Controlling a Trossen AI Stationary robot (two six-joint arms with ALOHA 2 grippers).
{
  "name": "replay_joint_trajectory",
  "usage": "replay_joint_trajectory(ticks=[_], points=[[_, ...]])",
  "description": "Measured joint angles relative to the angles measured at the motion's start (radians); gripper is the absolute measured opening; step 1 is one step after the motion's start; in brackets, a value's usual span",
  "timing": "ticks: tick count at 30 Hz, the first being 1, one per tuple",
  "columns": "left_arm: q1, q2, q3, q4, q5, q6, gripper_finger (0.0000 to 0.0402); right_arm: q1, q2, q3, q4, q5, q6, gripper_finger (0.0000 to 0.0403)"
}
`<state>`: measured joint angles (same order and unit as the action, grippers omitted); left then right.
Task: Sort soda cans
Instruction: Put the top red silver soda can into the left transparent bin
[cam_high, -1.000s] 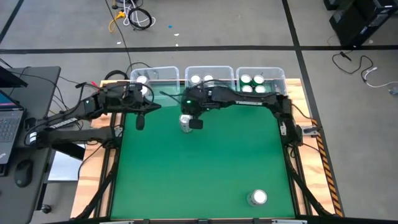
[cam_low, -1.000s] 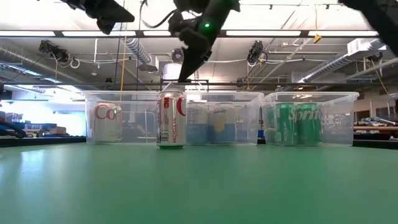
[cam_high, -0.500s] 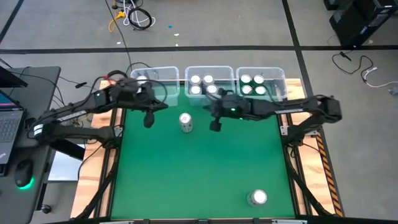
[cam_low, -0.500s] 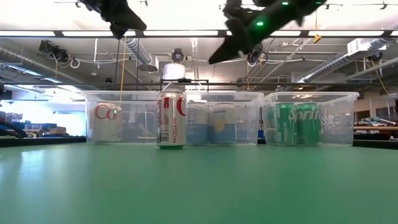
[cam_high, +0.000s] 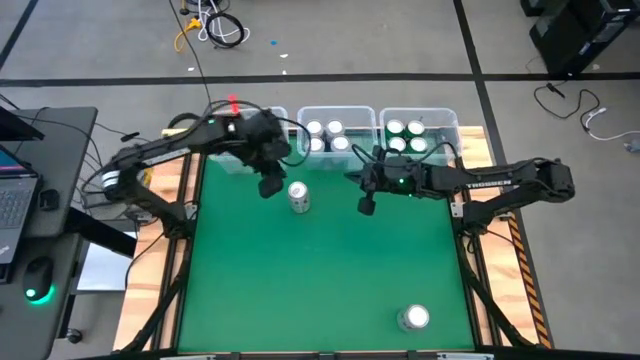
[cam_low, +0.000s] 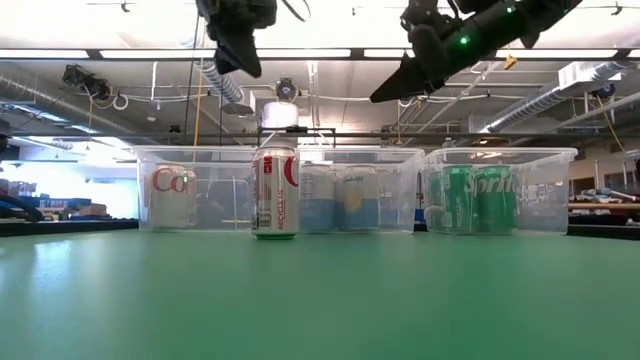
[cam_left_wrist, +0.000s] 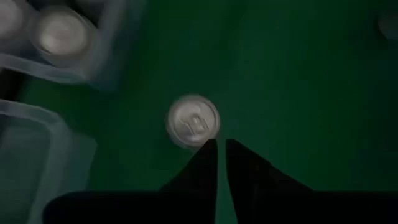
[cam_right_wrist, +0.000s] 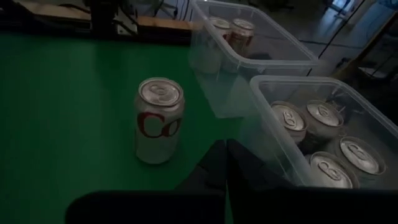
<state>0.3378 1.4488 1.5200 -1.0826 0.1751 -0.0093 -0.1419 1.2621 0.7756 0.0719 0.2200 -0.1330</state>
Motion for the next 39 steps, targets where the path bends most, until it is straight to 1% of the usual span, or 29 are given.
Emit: replay_joint_trajectory(ticks=[4,10,17,23,30,39], points=[[-0.022,0.112,0.099,-0.099,0.022,0.002,0.0070,-0.005,0.002,-0.043,0.042,0.000,-0.001,0.0000],[-0.049,0.223,0.196,-0.157,0.002,0.002,0.0134,-0.012,0.002,-0.079,0.093,0.000,-0.001,0.0000],[-0.053,0.310,0.223,-0.188,-0.006,-0.036,0.0225,-0.030,0.002,-0.085,0.097,0.000,-0.001,0.0000],[-0.052,0.383,0.223,-0.220,-0.007,-0.038,0.0284,-0.037,0.002,-0.085,0.100,-0.001,-0.001,0.0000],[-0.052,0.426,0.221,-0.221,-0.027,-0.023,0.0322,-0.036,0.002,-0.085,0.100,-0.005,-0.001,0.0000],[-0.049,0.440,0.209,-0.173,-0.059,0.007,0.0343,-0.036,0.003,-0.085,0.100,-0.014,0.002,0.0000]])
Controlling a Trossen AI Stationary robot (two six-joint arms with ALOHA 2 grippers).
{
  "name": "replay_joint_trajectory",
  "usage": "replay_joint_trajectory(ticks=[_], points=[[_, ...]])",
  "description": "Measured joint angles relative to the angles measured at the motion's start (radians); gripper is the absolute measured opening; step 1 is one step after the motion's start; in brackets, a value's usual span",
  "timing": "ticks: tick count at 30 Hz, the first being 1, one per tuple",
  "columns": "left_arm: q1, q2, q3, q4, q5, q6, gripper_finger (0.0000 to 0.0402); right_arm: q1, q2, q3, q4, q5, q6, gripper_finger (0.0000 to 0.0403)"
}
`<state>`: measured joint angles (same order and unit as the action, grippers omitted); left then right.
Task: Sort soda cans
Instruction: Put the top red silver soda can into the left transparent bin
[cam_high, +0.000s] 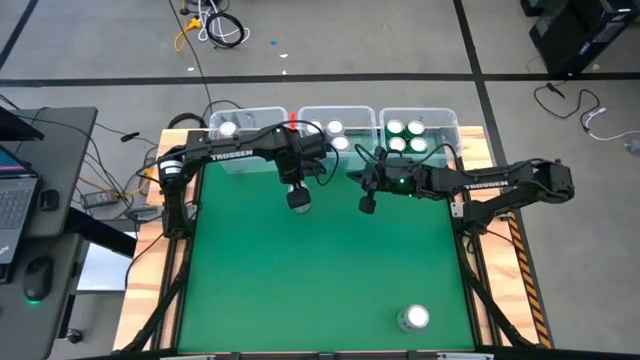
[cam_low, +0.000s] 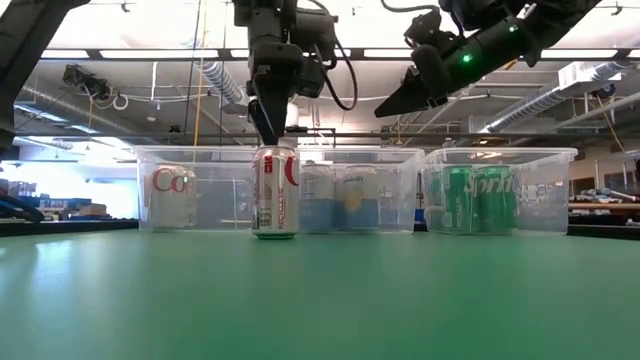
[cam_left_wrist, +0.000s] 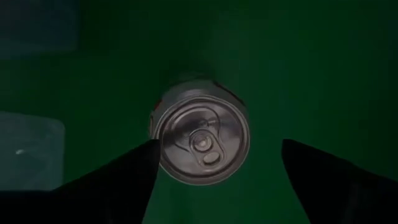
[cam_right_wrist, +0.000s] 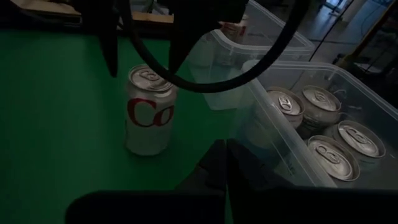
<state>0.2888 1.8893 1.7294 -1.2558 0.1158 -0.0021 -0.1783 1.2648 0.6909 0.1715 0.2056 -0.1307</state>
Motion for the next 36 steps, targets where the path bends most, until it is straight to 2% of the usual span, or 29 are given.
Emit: replay_joint_trajectory(ticks=[12,17,23,36], points=[[0.001,0.010,0.001,0.030,-0.042,0.021,0.0345,0.000,0.000,0.000,0.000,-0.027,0.004,0.0000],[0.000,0.013,0.021,-0.023,-0.045,0.018,0.0345,0.000,0.000,0.000,0.000,-0.028,0.004,0.0000],[-0.005,0.013,0.045,-0.066,-0.097,0.018,0.0345,0.000,0.000,0.000,0.000,-0.028,0.005,0.0000],[0.024,0.048,0.006,-0.025,-0.073,0.023,0.0345,0.006,0.010,0.001,-0.004,-0.053,0.008,0.0000]])
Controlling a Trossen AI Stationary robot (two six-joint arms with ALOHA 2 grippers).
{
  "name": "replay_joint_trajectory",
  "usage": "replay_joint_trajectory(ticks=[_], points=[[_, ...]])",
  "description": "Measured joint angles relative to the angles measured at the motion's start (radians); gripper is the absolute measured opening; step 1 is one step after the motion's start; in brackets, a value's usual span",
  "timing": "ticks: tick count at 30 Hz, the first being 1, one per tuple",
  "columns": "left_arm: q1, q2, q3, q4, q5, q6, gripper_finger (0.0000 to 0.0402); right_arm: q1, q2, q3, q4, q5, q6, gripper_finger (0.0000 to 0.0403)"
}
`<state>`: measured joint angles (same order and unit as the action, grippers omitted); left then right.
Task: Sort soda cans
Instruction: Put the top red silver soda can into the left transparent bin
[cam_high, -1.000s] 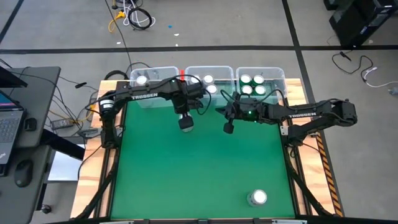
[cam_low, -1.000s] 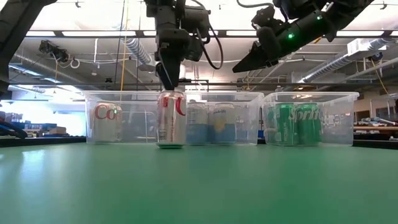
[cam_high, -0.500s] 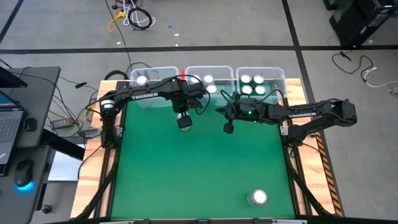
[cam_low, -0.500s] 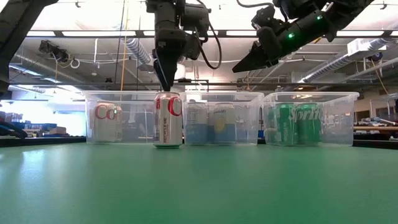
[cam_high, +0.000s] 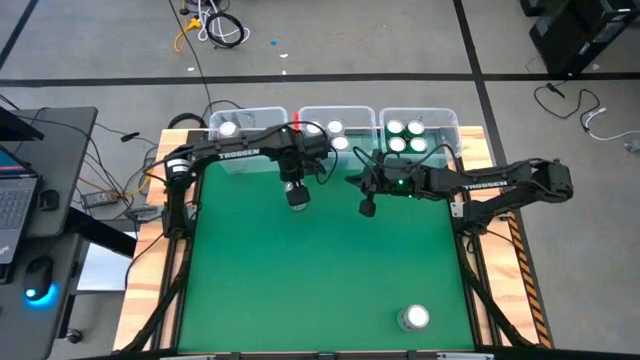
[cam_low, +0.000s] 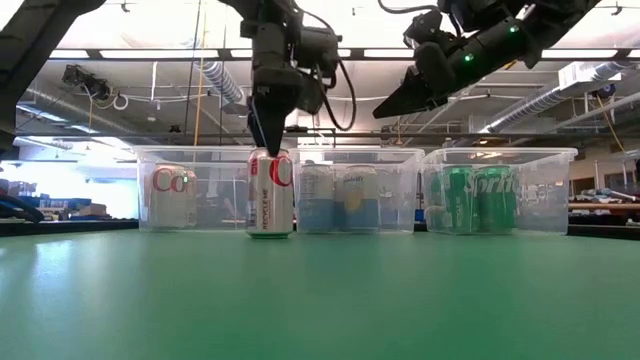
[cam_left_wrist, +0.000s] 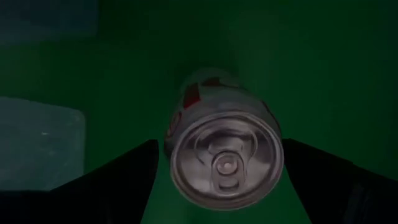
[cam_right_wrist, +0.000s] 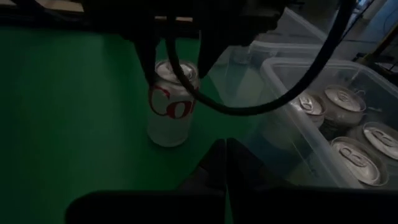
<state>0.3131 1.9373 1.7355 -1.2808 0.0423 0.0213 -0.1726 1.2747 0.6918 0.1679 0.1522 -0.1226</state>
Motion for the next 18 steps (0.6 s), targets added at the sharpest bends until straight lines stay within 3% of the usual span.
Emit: replay_joint_trajectory(ticks=[9,15,18], points=[[0.007,0.026,-0.039,0.019,0.041,0.034,0.0340,0.000,0.054,0.000,0.026,0.000,0.000,0.0000],[0.008,0.029,-0.024,-0.002,0.040,0.061,0.0290,0.000,0.072,0.000,0.036,0.000,-0.001,0.0000],[0.007,0.034,0.021,-0.080,0.025,0.102,0.0290,0.000,0.072,0.000,0.041,0.000,-0.001,0.0001]])
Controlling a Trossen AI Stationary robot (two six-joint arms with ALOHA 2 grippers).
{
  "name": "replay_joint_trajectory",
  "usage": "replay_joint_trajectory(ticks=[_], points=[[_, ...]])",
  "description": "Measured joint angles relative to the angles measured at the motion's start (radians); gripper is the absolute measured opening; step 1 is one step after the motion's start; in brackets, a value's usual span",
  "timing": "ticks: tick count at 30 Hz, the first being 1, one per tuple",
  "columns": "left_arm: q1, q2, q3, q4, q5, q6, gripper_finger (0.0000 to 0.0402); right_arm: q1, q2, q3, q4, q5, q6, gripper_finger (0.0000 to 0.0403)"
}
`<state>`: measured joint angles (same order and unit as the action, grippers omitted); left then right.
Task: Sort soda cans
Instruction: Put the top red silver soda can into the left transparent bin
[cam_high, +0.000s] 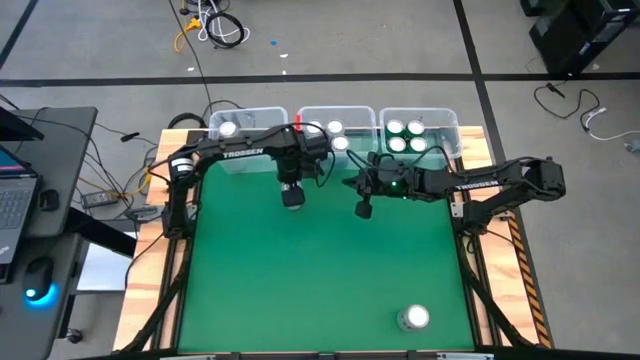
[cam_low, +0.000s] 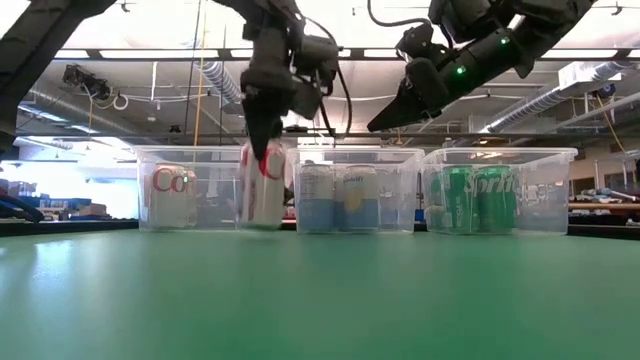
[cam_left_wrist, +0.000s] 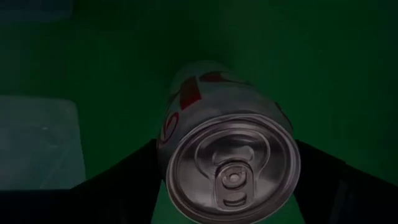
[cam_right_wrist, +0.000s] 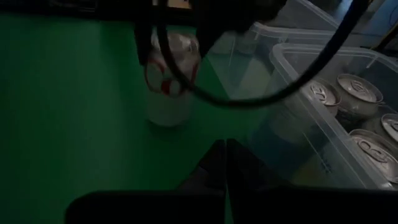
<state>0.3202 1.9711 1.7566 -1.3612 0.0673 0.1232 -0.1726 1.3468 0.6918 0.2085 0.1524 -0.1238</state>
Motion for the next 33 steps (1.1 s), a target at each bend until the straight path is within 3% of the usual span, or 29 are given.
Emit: replay_joint_trajectory(ticks=[11,16,21,33], points=[[0.027,-0.089,0.209,-0.160,-0.146,0.089,0.0290,0.000,0.000,0.000,0.000,0.000,-0.003,0.0000],[0.068,-0.196,0.218,-0.188,-0.154,0.168,0.0290,0.000,0.000,0.000,0.000,-0.020,-0.003,0.0000],[0.141,-0.273,0.218,-0.202,-0.234,0.191,0.0290,0.000,0.000,0.000,0.009,-0.023,-0.002,0.0000],[0.376,-0.294,0.218,-0.183,-0.231,0.240,0.0290,0.000,0.000,0.000,0.046,-0.055,-0.008,0.0000]])
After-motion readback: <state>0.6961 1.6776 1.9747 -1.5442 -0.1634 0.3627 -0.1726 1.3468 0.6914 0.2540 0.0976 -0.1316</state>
